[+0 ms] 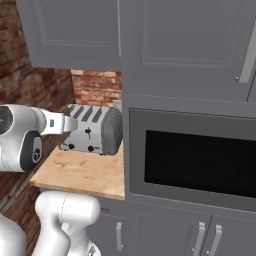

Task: Start the toaster. Once the lever pops up, take the bread to the plate on the dining counter.

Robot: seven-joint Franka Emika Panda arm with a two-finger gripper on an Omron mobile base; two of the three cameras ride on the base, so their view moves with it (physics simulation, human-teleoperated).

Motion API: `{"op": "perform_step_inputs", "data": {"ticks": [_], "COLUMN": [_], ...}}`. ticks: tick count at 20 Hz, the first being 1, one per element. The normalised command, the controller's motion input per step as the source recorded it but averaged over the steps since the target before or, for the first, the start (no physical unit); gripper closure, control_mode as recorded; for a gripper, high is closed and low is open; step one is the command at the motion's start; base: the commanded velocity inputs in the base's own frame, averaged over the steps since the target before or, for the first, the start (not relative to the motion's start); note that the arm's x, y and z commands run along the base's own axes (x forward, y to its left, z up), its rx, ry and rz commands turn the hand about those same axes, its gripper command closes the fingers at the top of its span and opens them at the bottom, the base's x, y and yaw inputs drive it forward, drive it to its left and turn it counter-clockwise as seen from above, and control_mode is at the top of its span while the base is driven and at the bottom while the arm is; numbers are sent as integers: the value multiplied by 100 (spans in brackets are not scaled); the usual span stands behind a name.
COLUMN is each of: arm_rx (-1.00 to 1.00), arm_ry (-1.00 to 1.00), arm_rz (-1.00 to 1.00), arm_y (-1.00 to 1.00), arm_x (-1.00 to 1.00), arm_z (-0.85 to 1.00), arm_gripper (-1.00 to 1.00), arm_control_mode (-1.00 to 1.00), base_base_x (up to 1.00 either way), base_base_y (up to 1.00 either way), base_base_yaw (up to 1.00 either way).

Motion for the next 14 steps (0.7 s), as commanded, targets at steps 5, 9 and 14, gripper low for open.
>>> {"op": "perform_step_inputs", "data": {"ticks": [5, 9, 14], "arm_rx": [0, 0, 0], "arm_ry": [3, 6, 8], "arm_rz": [0, 0, 0], "arm_y": [-9, -1, 0], "arm_x": [-14, -21, -19], "arm_z": [-9, -7, 0], "arm_gripper": [100, 100, 100], "arm_control_mode": [-100, -100, -100], "base_base_x": [0, 0, 0], "base_base_y": [0, 0, 0], "base_base_yaw": [0, 0, 0]}}
